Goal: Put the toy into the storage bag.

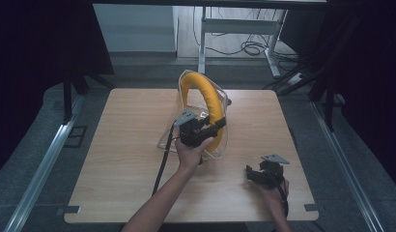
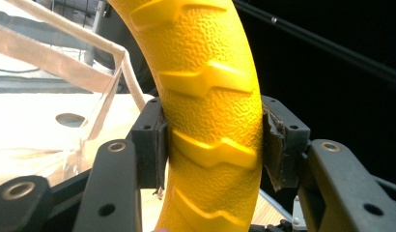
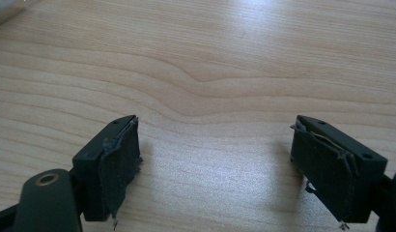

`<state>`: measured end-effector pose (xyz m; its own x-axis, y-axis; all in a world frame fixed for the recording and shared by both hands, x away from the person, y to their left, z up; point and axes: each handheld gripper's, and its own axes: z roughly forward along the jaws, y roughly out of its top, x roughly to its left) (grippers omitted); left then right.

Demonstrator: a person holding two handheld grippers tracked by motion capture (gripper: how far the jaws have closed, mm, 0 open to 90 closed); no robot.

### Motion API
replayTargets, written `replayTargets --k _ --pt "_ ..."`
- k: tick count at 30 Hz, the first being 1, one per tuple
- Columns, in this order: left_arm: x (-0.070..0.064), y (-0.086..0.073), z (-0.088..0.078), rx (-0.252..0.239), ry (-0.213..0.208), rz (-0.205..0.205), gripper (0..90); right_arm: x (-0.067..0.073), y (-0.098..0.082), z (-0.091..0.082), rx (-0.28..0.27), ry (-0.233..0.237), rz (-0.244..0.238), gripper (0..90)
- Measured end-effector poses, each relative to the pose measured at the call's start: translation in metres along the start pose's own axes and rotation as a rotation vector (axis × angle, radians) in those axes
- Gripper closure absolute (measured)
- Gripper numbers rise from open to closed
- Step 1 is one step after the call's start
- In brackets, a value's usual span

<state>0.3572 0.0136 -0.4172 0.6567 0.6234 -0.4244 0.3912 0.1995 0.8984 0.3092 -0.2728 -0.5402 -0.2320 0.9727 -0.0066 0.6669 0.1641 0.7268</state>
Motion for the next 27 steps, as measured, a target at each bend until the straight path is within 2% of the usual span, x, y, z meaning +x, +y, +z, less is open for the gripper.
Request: replayTargets --k 4,8,12,13,14,16,22,27 --pt "-0.001 0.001 -0.002 0.001 0.022 0.028 48.9 0.0 0.0 0.0 0.0 -0.001 0.001 18.1" --pt "-0.001 0.002 -0.003 0.006 0.027 0.026 48.5 0.0 0.0 0.0 0.001 -0.001 0.002 18.1" --pt "-0.003 0.002 -0.003 0.022 0.047 0.046 44.9 0.0 0.0 0.0 0.0 0.0 0.0 18.1" --pt "-0.002 0.002 -0.003 0.026 0.045 0.045 44.9 0.0 0.0 0.0 0.0 0.0 0.0 18.1" --pt "0.0 0.002 -0.005 0.029 0.042 0.032 39.7 0.0 0.0 0.0 0.0 0.0 0.002 18.1" --pt "0.002 0.002 -0.008 0.02 0.039 0.019 36.8 0.0 0.0 0.0 0.0 0.0 0.002 18.1" --pt "0.008 0.006 -0.025 0.021 0.026 0.02 34.1 0.0 0.0 0.0 0.0 0.0 0.002 18.1" --pt "0.016 0.007 -0.048 0.03 0.041 0.059 33.8 0.0 0.0 0.0 -0.002 0.0 0.0 18.1"
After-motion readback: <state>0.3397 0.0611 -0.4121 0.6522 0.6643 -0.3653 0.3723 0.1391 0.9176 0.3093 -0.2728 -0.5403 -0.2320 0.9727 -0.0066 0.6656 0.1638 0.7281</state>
